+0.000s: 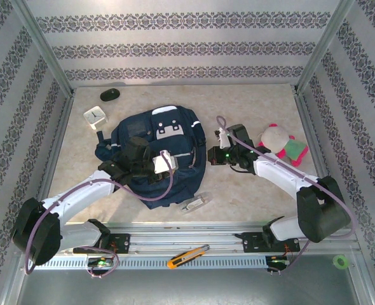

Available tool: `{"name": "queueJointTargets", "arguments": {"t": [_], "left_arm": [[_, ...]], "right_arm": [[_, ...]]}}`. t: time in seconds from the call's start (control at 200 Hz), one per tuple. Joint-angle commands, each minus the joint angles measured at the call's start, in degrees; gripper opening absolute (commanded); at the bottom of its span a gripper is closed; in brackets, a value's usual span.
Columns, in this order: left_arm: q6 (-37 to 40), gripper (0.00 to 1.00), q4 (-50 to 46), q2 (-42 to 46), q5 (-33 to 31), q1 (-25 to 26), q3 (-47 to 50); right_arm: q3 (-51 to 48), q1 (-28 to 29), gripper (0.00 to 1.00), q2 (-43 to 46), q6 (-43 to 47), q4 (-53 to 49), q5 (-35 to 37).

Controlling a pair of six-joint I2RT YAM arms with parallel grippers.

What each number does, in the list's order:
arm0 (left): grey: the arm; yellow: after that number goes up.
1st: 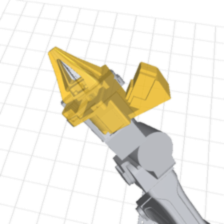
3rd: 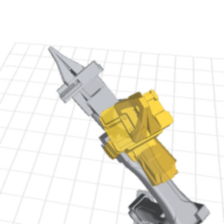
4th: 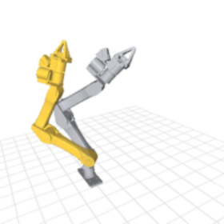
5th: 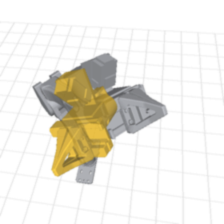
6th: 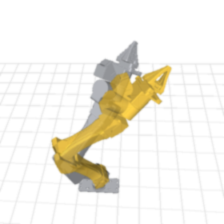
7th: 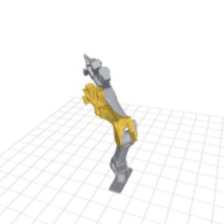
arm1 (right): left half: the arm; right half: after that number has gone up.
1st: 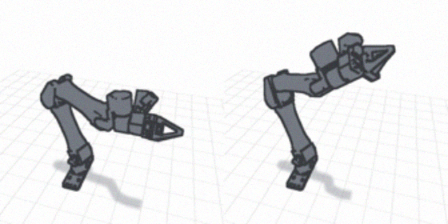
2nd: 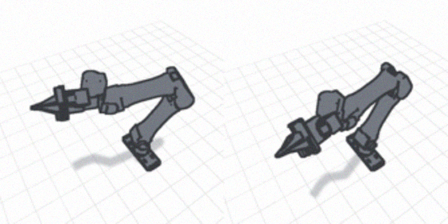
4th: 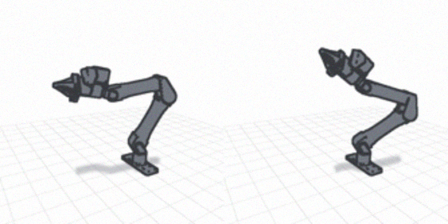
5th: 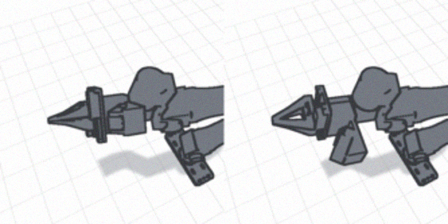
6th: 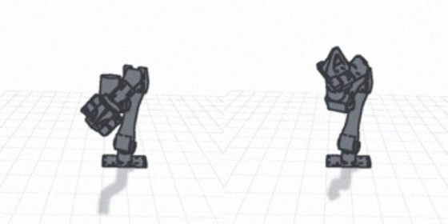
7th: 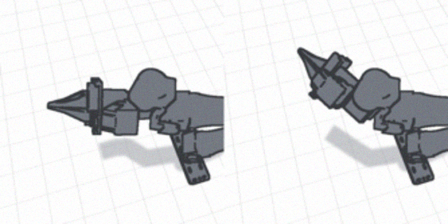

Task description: Pack the student bag

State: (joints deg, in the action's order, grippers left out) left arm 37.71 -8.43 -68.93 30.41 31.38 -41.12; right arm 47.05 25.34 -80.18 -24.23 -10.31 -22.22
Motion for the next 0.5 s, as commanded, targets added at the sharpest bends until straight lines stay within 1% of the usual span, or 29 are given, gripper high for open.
{"name": "queueJointTargets", "arguments": {"t": [0.0,0.03,0.06,0.085,0.13,0.19,0.26,0.295,0.4,0.495], "left_arm": [[-0.06,0.35,1.24,2.14,3.04,-0.43,1.13],[-0.33,0.49,0.53,2.00,3.30,-0.41,0.93],[-0.82,0.59,-0.03,1.96,3.42,-0.38,0.65],[-1.42,0.63,-0.12,1.96,3.38,-0.44,0.34],[-3.59,0.69,0.13,2.13,2.54,-0.37,-0.28],[-7.02,0.71,1.60,2.14,0.22,-0.42,-1.28],[-7.34,0.73,2.54,1.76,-3.40,-0.33,-2.03],[-6.50,0.74,2.28,1.37,-5.29,-0.32,-2.47],[-2.15,0.78,-0.90,-0.48,-8.38,-0.34,-4.58],[0.69,0.81,-2.61,-1.38,-10.00,-0.26,-5.86]], "right_arm": [[-0.11,1.27,0.24,1.63,2.80,0.89,-4.54],[-0.64,1.46,0.32,2.03,2.10,1.41,-4.61],[-1.09,1.30,0.38,2.05,0.78,1.93,-5.28],[-1.23,1.19,0.42,1.82,-0.27,2.11,-5.98],[-1.26,1.28,0.45,1.63,-1.69,2.22,-6.60],[-1.42,1.78,0.45,1.56,-3.01,2.63,-6.42],[-1.77,2.23,0.45,1.57,-5.20,3.87,-6.47],[-1.95,2.42,0.45,1.30,-6.51,5.05,-7.27],[-2.12,3.99,0.45,-0.17,-12.53,10.15,-11.11],[-0.27,5.45,0.45,-2.50,-17.35,10.31,-11.65]]}}
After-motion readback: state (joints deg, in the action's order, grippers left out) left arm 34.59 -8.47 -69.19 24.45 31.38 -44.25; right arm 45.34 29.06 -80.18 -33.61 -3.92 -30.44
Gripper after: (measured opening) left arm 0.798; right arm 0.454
